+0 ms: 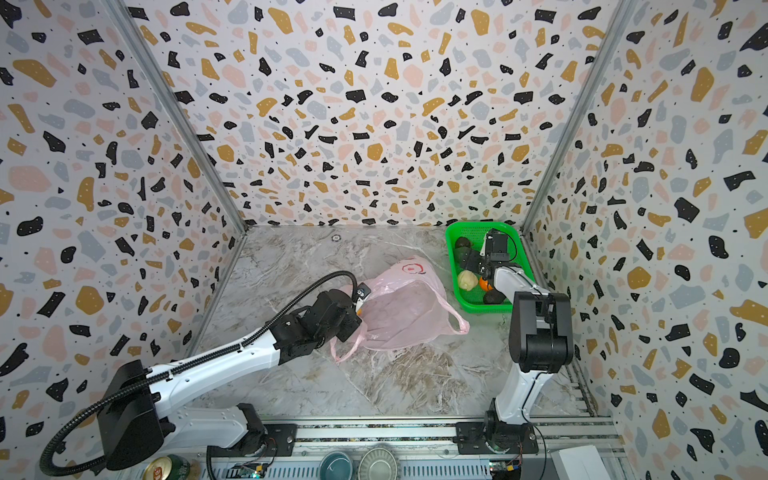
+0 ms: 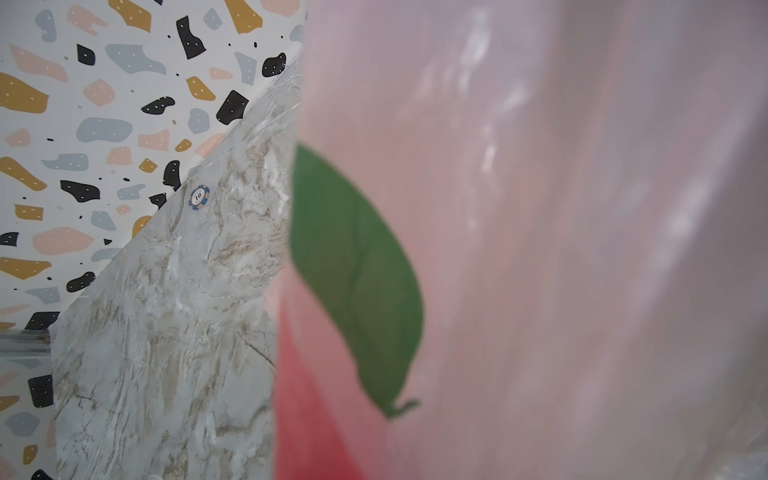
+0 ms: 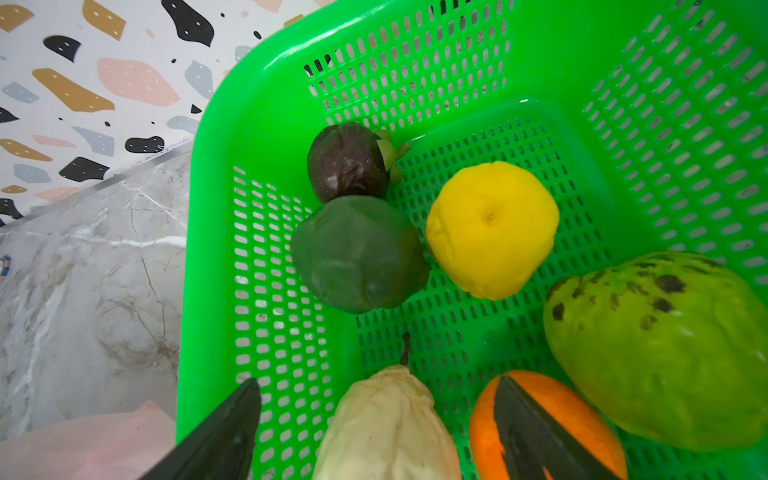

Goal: Untie the knot of the plastic bag and take out the fruit
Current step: 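Lower the green fruit into the basket and open the right gripper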

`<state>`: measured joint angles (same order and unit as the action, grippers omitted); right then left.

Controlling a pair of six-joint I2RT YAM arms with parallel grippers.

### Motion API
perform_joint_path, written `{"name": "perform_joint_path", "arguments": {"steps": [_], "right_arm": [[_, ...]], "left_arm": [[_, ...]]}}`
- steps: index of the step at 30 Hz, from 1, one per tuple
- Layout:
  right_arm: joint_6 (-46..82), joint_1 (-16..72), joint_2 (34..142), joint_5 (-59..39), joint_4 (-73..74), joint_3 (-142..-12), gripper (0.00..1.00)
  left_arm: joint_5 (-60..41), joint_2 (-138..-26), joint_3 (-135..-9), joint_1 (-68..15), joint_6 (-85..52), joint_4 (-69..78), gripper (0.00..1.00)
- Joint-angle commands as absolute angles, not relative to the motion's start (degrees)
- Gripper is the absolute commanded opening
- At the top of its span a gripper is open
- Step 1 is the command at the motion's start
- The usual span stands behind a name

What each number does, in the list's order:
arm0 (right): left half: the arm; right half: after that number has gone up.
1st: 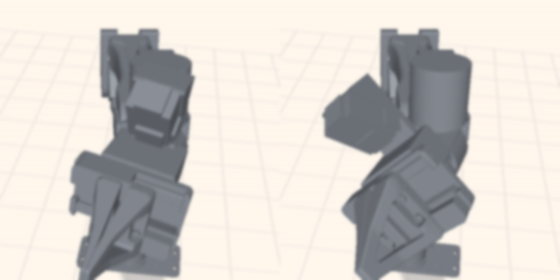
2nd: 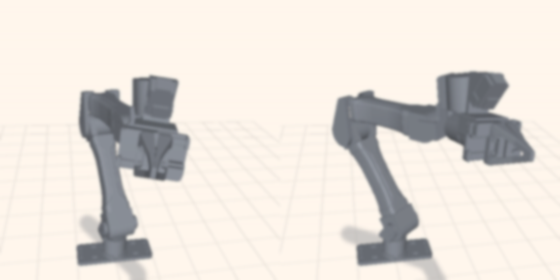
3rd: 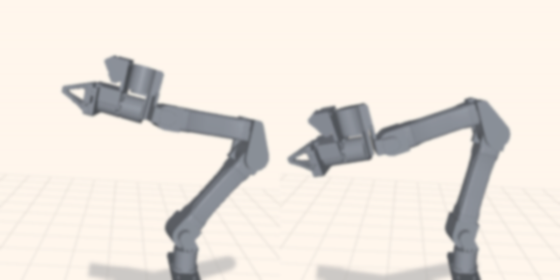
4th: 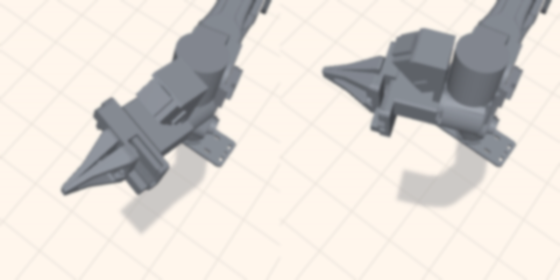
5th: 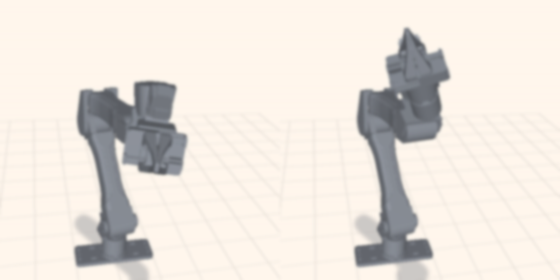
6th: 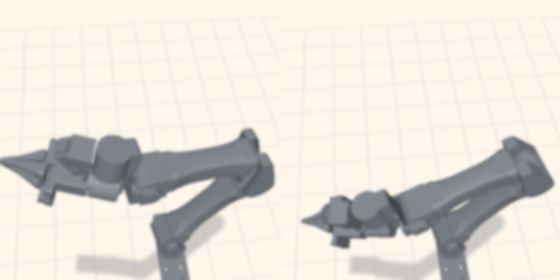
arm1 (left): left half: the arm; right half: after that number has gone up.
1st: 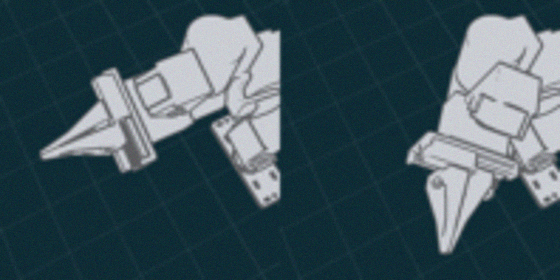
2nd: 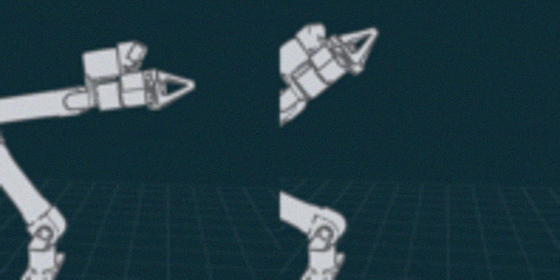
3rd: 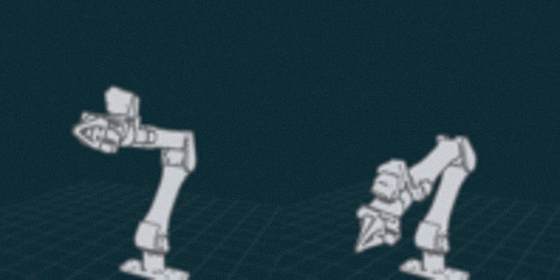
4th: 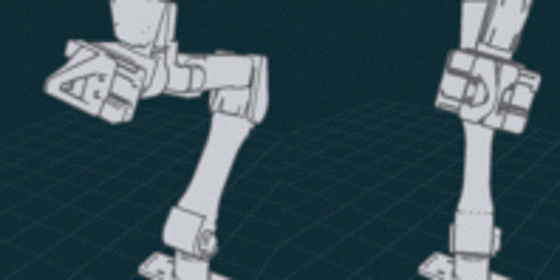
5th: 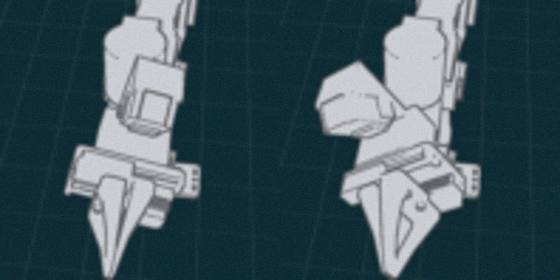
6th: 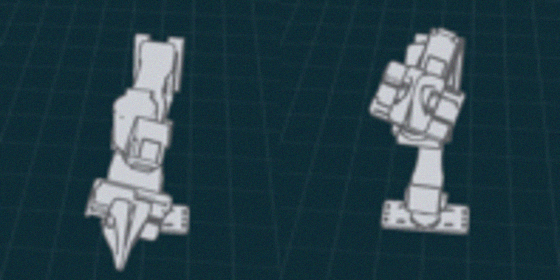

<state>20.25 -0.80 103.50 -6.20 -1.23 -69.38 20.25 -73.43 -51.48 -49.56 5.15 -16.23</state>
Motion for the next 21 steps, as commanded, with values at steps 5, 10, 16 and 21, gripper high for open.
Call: {"name": "perform_joint_path", "arguments": {"steps": [5, 10, 16, 21], "right_arm": [[20.2, -1.0, 96.6, -9.3, -4.9, -71.2, 0.89], [20.2, -0.7, 90.0, -15.8, -10.1, -69.8, 0.89], [19.8, 1.7, 79.1, -24.6, -17.0, -67.5, 0.9], [20.2, 7.4, 70.9, -26.5, -22.8, -67.0, 0.9]], "left_arm": [[20.5, -73.1, -52.7, -49.3, 5.3, -15.2, 0.0], [20.5, -73.2, -52.9, -49.3, 5.3, -15.6, 0.0], [20.4, -73.2, -53.3, -49.3, 5.5, -15.9, 0.0], [20.0, -73.4, -53.5, -49.3, 5.7, -16.0, 0.0]]}}
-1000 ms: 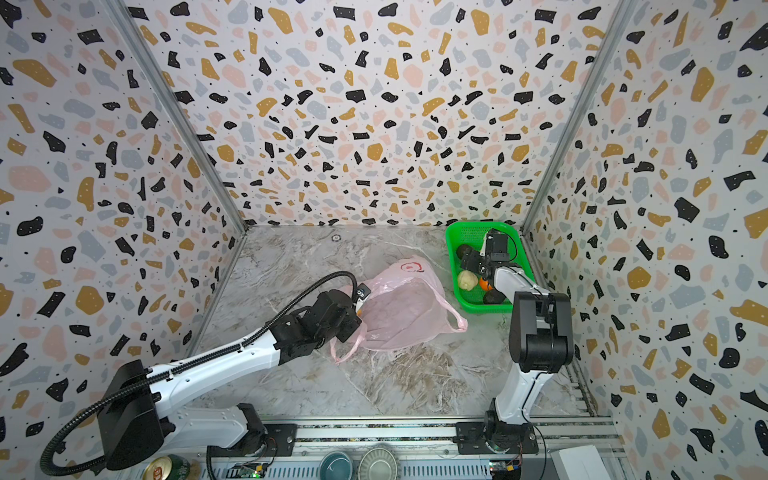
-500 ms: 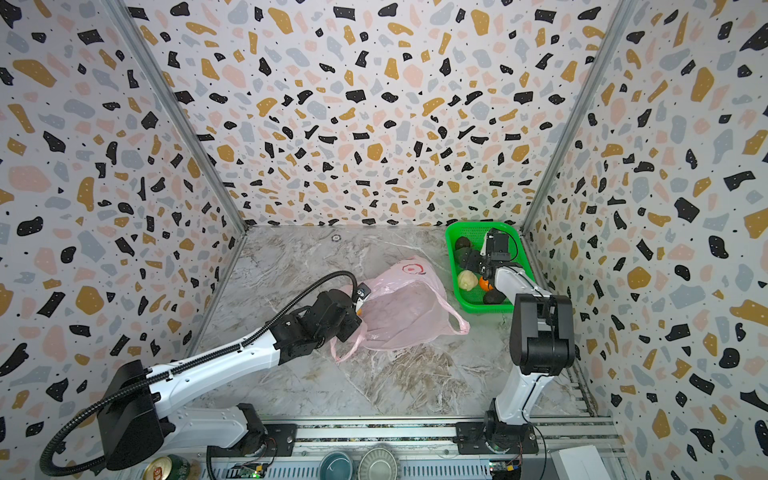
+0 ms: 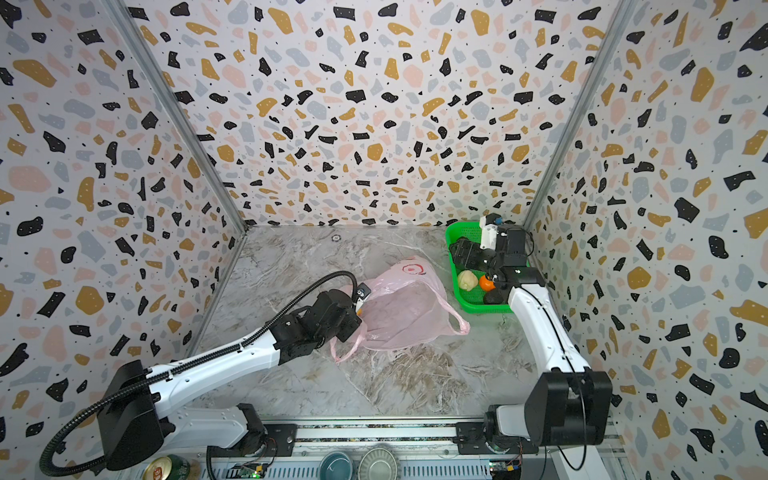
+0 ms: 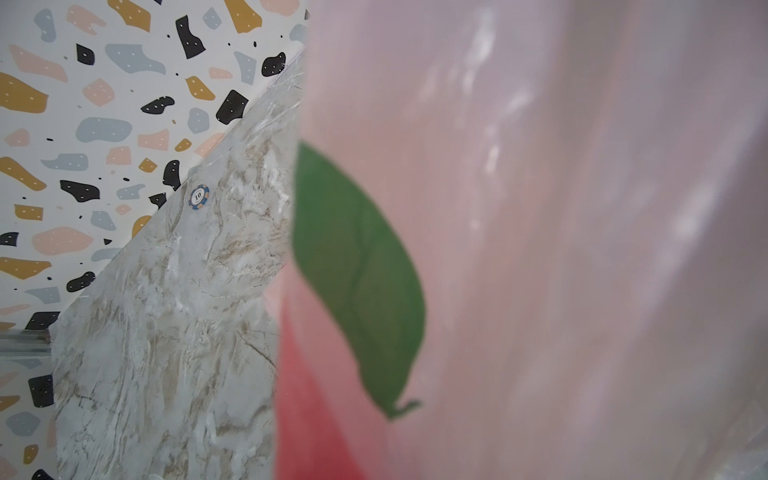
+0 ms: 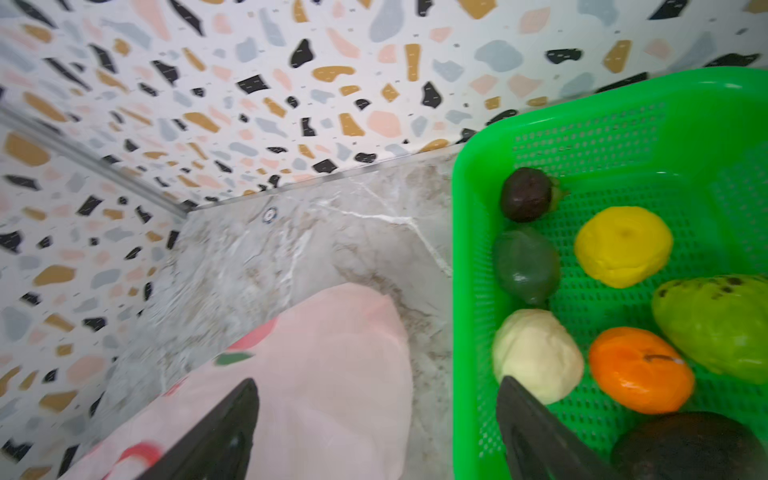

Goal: Untie the knot of the plastic bag and take out the fruit
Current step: 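Lower the green fruit into the basket and open the right gripper, then move the open right gripper back into the pink bag mouth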

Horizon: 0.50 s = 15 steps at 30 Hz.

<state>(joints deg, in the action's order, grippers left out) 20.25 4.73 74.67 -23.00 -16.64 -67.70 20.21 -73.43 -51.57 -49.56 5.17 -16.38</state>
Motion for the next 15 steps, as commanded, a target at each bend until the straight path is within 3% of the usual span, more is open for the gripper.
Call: {"name": "perform_joint_path", "arguments": {"steps": [1, 8, 15], "right_arm": [[20.8, 8.7, 69.7, -26.6, -23.5, -66.8, 0.91], [25.0, 22.2, 62.6, -23.1, -25.3, -65.9, 0.91], [24.8, 40.0, 60.5, -11.4, -25.5, -65.0, 0.91]], "left_arm": [[19.9, -73.5, -53.6, -49.4, 5.6, -16.0, 0.0], [19.6, -73.7, -53.8, -49.3, 5.7, -16.1, 0.0], [19.2, -74.0, -54.2, -49.3, 5.7, -16.4, 0.0]]}}
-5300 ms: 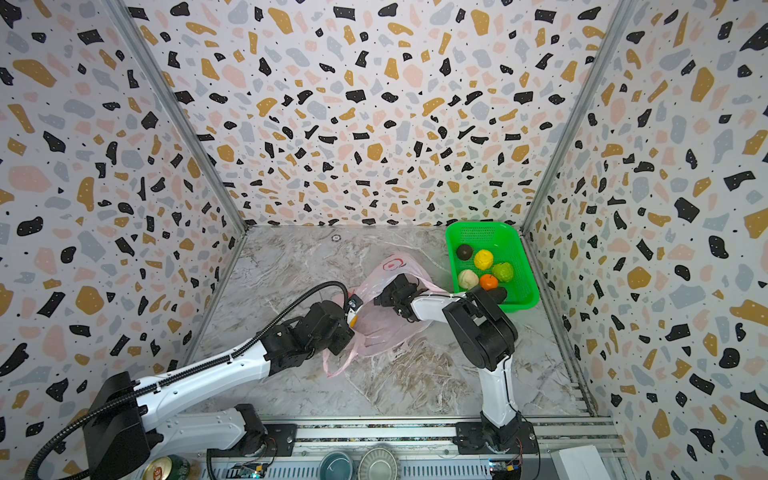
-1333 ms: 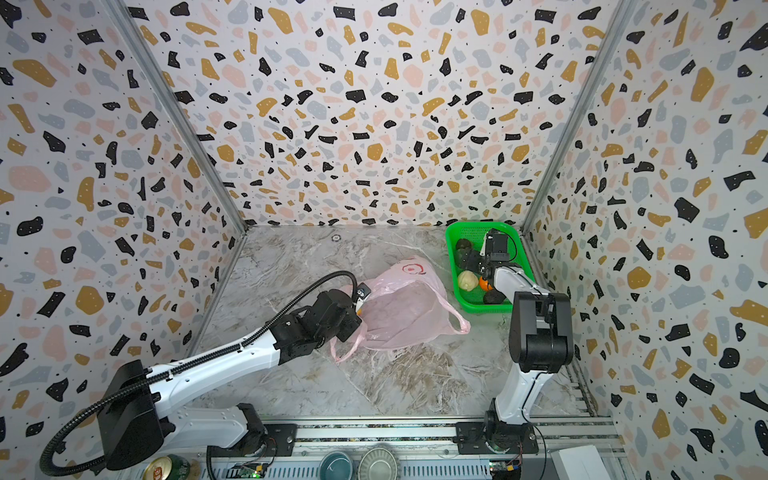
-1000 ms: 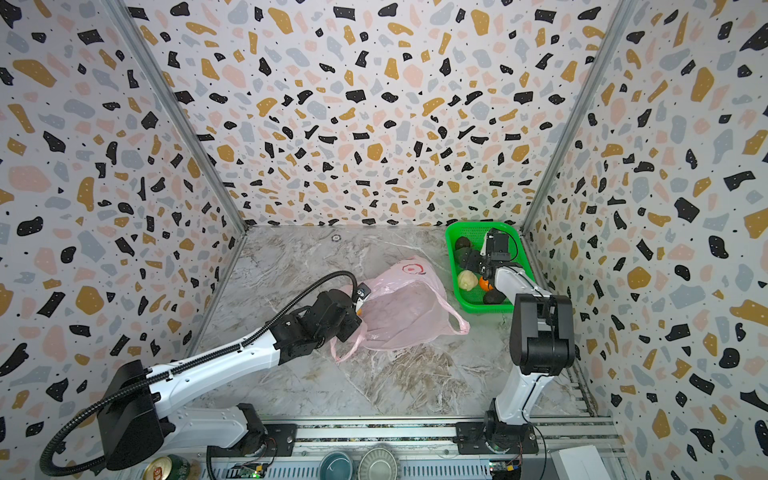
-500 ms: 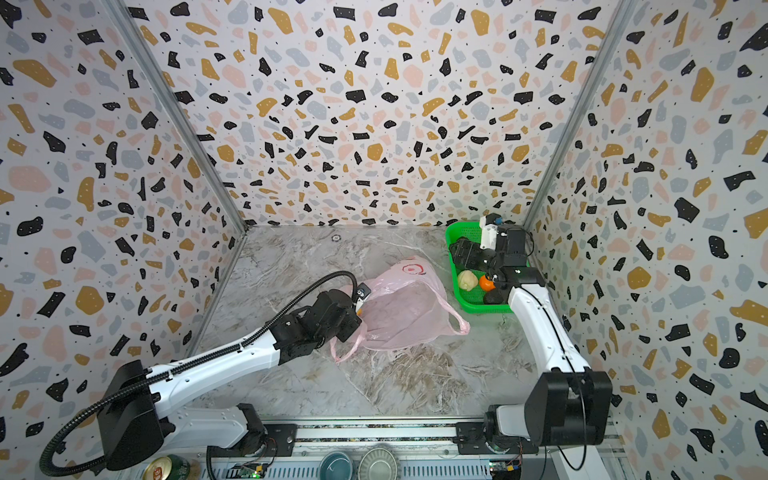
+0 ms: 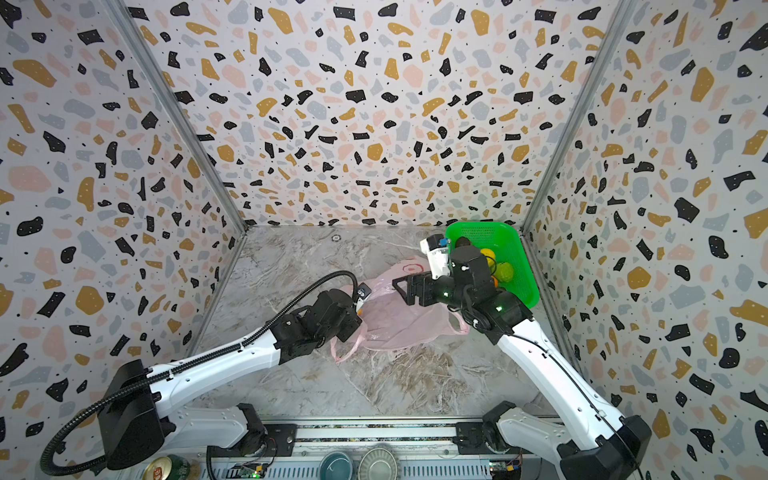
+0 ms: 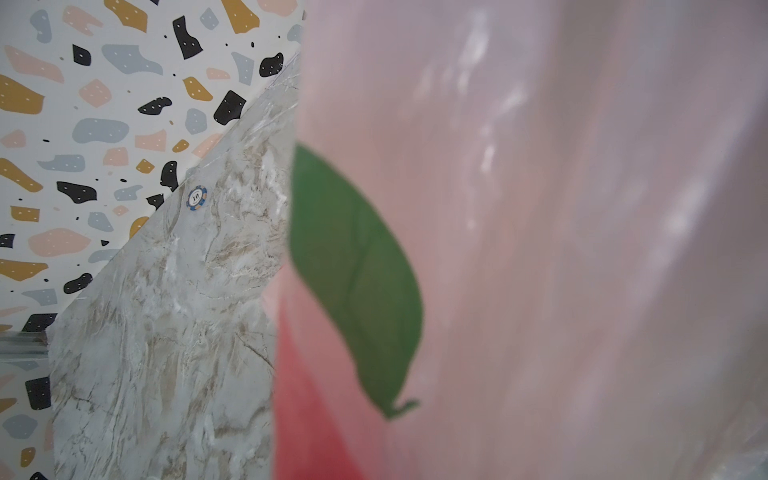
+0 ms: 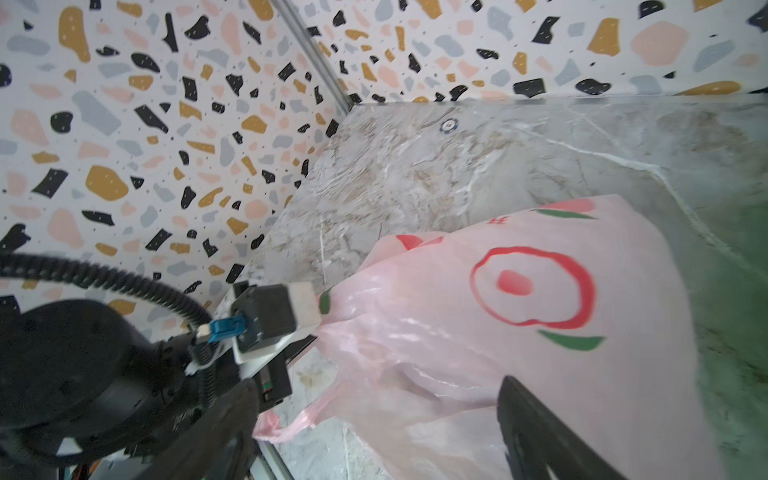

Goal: Untie the knot of the plastic bag and take out the fruit
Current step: 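Move the open right gripper back into the pink bag mouth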

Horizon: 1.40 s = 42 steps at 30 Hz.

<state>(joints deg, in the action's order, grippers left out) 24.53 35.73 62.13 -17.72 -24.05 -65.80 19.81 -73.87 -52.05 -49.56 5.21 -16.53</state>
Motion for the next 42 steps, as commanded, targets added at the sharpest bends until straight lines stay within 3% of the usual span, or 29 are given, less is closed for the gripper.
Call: {"name": "perform_joint_path", "arguments": {"steps": [1, 9, 19, 32, 42], "right_arm": [[24.7, 42.2, 60.5, -9.4, -25.2, -64.0, 0.91], [24.9, 53.0, 59.3, 0.1, -15.7, -50.6, 0.88], [24.4, 54.5, 64.1, 5.4, -4.6, -40.2, 0.83], [29.5, 46.8, 82.4, -2.7, 10.1, -40.7, 0.81], [39.3, 44.9, 94.0, -8.0, 27.0, -41.9, 0.86]], "left_arm": [[19.1, -74.1, -54.2, -49.3, 5.7, -16.4, 0.0], [19.1, -74.1, -54.5, -49.3, 5.5, -16.4, 0.0], [17.3, -74.1, -54.3, -49.3, 5.7, -16.2, 0.0], [11.7, -70.0, -49.6, -49.3, 10.0, -14.6, 0.0], [7.6, -70.8, -50.4, -49.3, 15.7, -16.8, 0.0]]}}
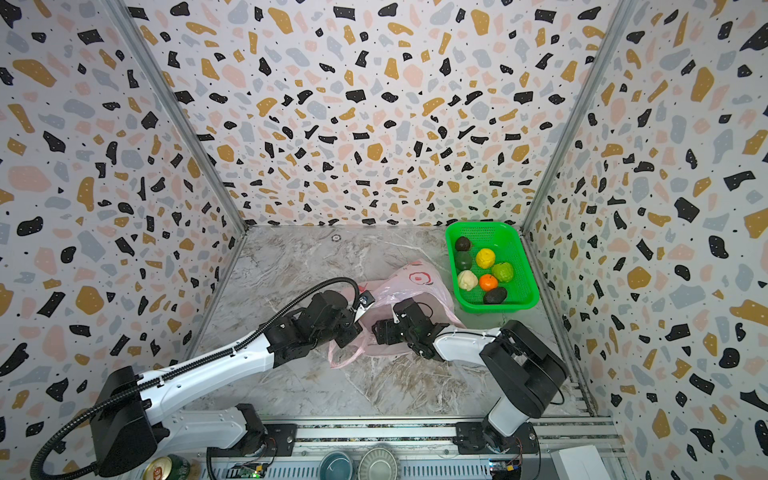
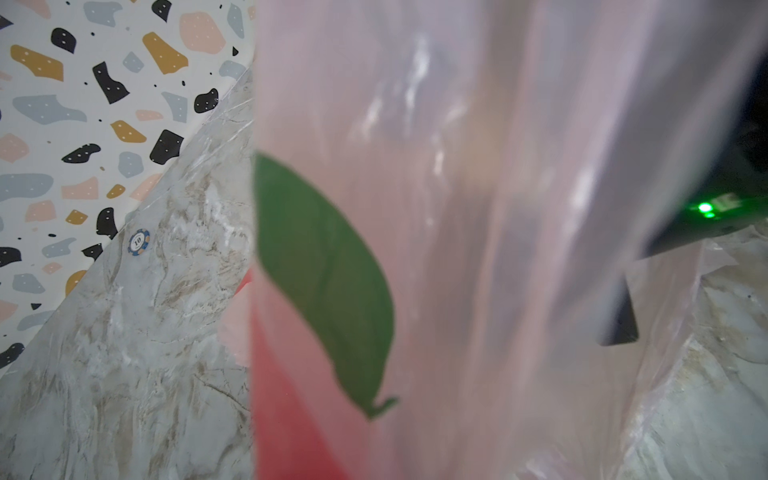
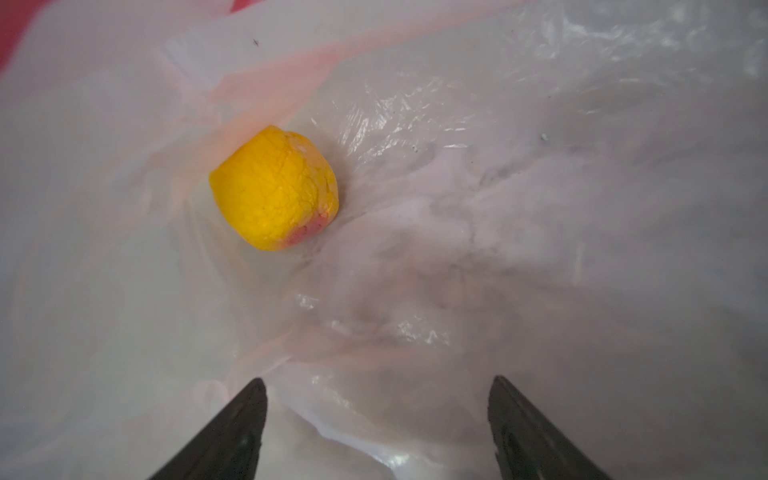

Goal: Untie the knot of the plastic bag and take out the fruit
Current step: 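Move the open right gripper back into the pink bag mouth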

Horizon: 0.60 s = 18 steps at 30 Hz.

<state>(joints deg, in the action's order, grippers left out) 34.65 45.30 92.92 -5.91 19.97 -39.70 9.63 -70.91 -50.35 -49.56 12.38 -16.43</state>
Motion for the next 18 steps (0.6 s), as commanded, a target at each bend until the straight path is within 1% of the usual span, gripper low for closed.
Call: {"name": "perform_joint_path", "arguments": {"steps": [1, 8, 18], "right_arm": [[40.8, 44.7, 95.0, -8.3, 28.9, -42.0, 0.86], [48.3, 44.5, 100.7, -8.3, 39.0, -43.1, 0.92], [47.0, 46.1, 105.0, -7.9, 38.8, -47.3, 0.95]], "left_arm": [[7.6, -71.0, -50.5, -49.4, 16.6, -17.4, 0.0], [7.3, -71.2, -50.9, -49.1, 21.2, -20.5, 0.0], [7.1, -70.1, -50.3, -47.9, 24.4, -20.8, 0.0]]}}
